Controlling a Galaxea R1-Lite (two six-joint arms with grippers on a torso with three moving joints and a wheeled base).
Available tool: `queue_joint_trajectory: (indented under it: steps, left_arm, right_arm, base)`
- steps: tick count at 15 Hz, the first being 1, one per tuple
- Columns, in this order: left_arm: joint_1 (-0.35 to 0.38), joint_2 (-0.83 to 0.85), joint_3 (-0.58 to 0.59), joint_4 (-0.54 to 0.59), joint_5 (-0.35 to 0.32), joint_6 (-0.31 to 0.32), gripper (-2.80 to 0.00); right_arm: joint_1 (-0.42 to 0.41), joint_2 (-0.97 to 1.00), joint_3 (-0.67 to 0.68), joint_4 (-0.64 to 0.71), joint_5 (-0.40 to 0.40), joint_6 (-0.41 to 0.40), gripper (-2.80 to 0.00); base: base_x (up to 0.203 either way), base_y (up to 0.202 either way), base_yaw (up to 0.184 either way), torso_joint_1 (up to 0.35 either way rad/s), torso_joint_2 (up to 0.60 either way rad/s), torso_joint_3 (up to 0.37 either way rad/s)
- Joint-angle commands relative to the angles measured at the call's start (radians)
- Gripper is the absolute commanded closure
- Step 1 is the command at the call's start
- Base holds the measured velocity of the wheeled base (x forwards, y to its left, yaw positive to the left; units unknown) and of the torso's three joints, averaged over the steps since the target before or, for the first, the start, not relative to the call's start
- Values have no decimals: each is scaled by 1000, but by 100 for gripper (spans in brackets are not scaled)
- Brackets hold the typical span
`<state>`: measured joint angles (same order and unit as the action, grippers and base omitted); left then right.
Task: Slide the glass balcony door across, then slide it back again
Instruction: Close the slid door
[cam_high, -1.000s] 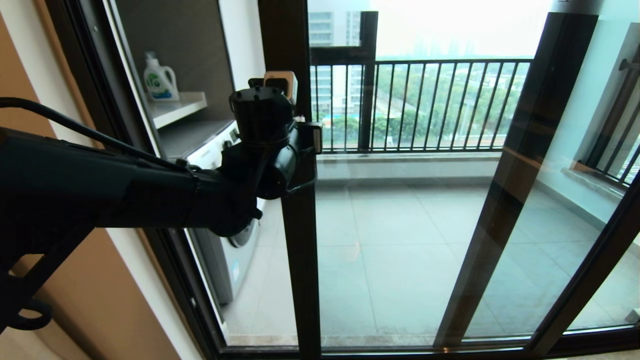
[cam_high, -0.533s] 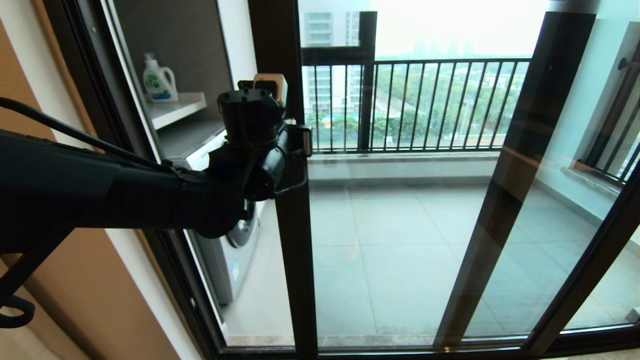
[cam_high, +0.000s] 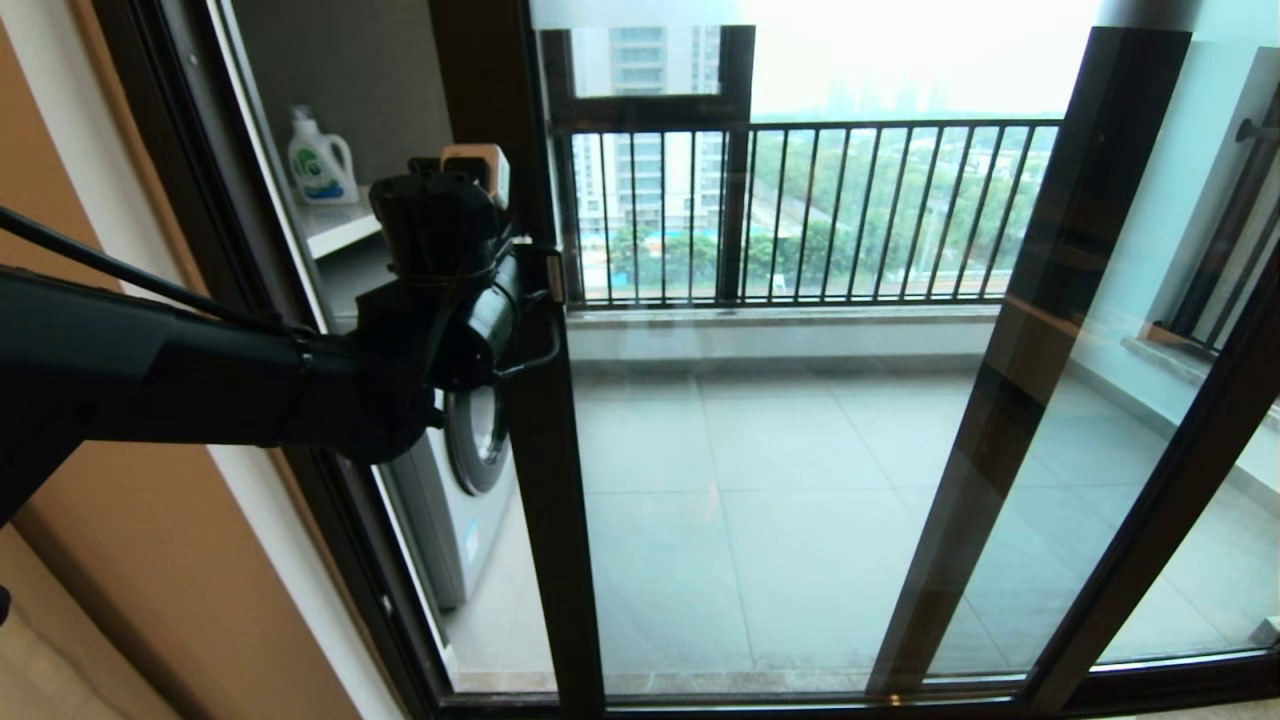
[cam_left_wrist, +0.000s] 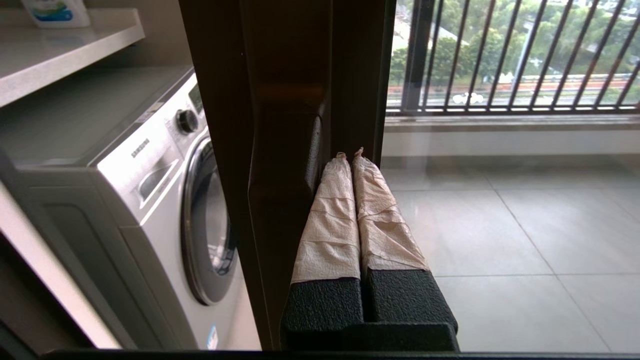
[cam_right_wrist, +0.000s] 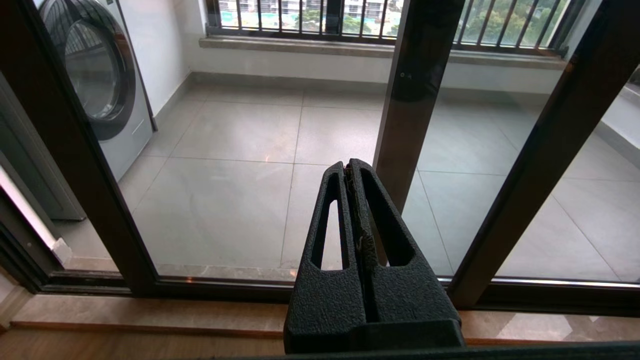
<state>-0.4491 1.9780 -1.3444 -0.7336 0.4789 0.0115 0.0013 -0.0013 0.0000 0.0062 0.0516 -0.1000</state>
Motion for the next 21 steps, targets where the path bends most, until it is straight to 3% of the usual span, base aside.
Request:
queue_joint_trajectory:
  steps: [1, 12, 16, 21]
  left_arm:
    - [24, -26, 60, -34, -7, -1, 0]
    - [200, -54, 143, -116, -41, -1, 0]
    - [296, -96, 195, -115, -127, -21, 0]
    - [379, -90, 206, -116, -163, -33, 0]
  right_arm:
    - [0, 1, 2, 0, 1, -1, 0]
    - [0, 1, 2, 0, 1, -1, 0]
    - [0, 1, 2, 0, 1, -1, 0]
    - [0, 1, 2, 0, 1, -1, 0]
  base:
    - [0, 0, 0, 0, 0, 0]
    - [0, 0, 0, 0, 0, 0]
    - [0, 0, 0, 0, 0, 0]
    - [0, 0, 0, 0, 0, 0]
